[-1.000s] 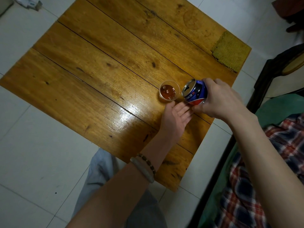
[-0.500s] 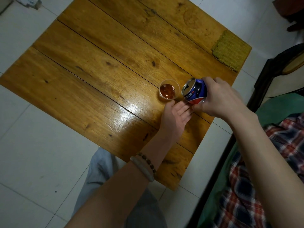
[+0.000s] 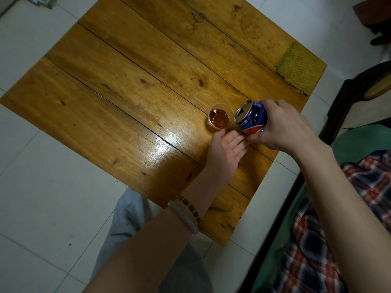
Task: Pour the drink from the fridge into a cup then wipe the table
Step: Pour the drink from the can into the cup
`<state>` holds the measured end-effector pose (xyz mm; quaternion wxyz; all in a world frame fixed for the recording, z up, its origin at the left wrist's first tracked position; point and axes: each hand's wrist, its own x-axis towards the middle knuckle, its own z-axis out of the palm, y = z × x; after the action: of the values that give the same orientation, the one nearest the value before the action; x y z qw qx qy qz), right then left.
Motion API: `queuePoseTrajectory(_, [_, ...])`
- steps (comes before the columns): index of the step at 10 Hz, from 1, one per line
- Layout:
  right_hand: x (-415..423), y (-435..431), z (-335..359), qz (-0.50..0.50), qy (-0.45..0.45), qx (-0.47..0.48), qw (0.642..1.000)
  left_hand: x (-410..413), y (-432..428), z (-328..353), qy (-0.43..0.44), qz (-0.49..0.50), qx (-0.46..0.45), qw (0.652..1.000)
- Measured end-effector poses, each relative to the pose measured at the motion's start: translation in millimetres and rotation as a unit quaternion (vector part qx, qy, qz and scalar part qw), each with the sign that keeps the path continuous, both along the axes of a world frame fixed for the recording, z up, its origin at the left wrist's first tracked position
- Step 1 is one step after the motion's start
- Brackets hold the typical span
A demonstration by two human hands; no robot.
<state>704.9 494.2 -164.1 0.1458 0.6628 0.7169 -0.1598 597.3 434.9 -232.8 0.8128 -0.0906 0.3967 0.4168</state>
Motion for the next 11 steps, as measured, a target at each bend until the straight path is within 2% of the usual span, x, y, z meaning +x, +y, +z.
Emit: queuePoseTrajectory(11, [-4.7, -6.3, 6.4, -0.003, -0.014, 0.011, 1.0, -1.2, -4.4, 2.5, -0.007, 0.005, 0.004, 1.0])
